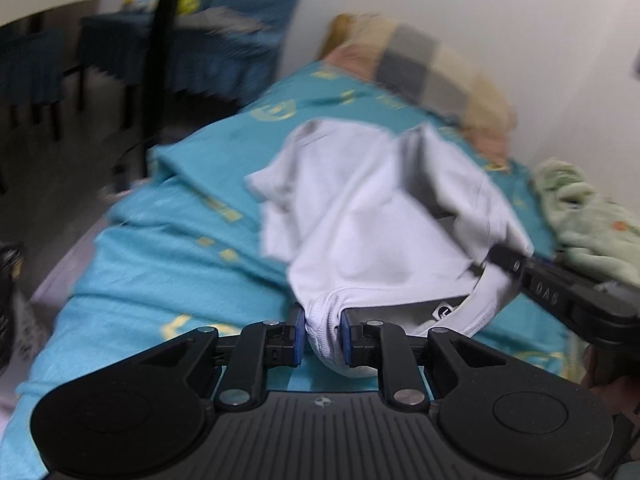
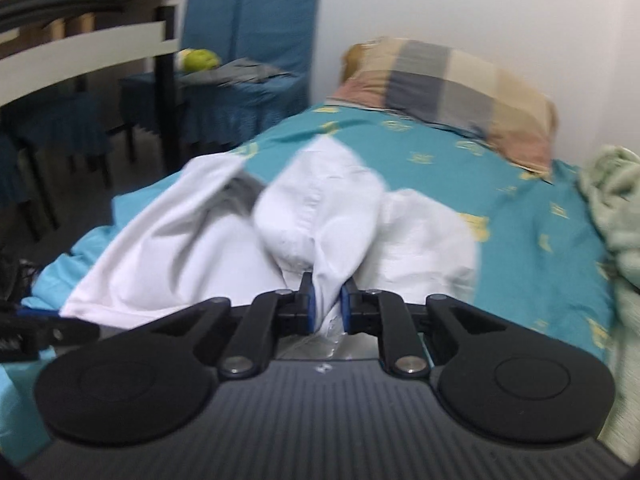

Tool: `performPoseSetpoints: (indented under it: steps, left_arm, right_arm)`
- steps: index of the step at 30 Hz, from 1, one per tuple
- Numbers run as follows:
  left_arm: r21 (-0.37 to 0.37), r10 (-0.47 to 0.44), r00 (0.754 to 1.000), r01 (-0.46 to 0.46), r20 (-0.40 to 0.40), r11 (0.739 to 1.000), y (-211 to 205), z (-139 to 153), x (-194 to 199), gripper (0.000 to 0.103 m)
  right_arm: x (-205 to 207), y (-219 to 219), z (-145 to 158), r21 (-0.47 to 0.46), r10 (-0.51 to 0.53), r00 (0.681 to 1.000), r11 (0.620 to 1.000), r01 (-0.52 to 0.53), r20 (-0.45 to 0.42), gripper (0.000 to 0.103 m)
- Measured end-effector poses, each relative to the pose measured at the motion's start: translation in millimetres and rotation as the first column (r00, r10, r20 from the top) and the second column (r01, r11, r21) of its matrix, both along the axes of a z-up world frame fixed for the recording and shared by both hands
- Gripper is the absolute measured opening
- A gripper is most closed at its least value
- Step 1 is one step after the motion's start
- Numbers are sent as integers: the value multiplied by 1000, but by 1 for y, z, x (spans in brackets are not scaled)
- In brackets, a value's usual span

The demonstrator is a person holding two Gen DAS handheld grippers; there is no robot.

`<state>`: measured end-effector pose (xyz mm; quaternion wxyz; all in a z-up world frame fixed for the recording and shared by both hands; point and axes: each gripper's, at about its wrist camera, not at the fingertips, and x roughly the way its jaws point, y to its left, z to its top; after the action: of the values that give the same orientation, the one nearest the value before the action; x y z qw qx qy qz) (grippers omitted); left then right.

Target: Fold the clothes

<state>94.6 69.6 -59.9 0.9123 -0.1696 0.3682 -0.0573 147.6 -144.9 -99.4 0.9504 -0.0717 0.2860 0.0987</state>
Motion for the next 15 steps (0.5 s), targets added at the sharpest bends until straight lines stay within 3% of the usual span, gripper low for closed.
performPoseSetpoints:
  steps: [4, 7, 10, 12, 14, 15]
  left_arm:
    - [97, -145, 988, 140, 48, 985, -32, 9, -9, 19]
    - [148, -198, 980, 195, 3, 970, -45, 2, -11, 19]
    - [158, -194, 980, 198, -41, 967, -49, -5, -11, 19]
    - [151, -174, 983, 180, -51, 972, -47, -5, -11, 19]
    - [169, -157, 987, 161, -35, 972, -46, -1, -16, 19]
    - [179, -152, 988, 155, -27, 972, -46, 1, -17, 19]
  right_arm:
    - [-14, -48, -5, 134, -148, 983, 978, 162, -112, 15]
    - [-15, -86, -27, 270, -217, 929, 915, 300, -299, 16]
    - [-19, -112, -49, 384, -196, 891, 849, 364, -410, 26]
    - [-24, -120, -46, 427, -197, 893, 823, 376, -405, 38]
    - [-29, -120, -32, 435, -212, 911, 825, 361, -354, 46]
    - [-31, -119, -25, 431, -221, 926, 835, 343, -307, 60]
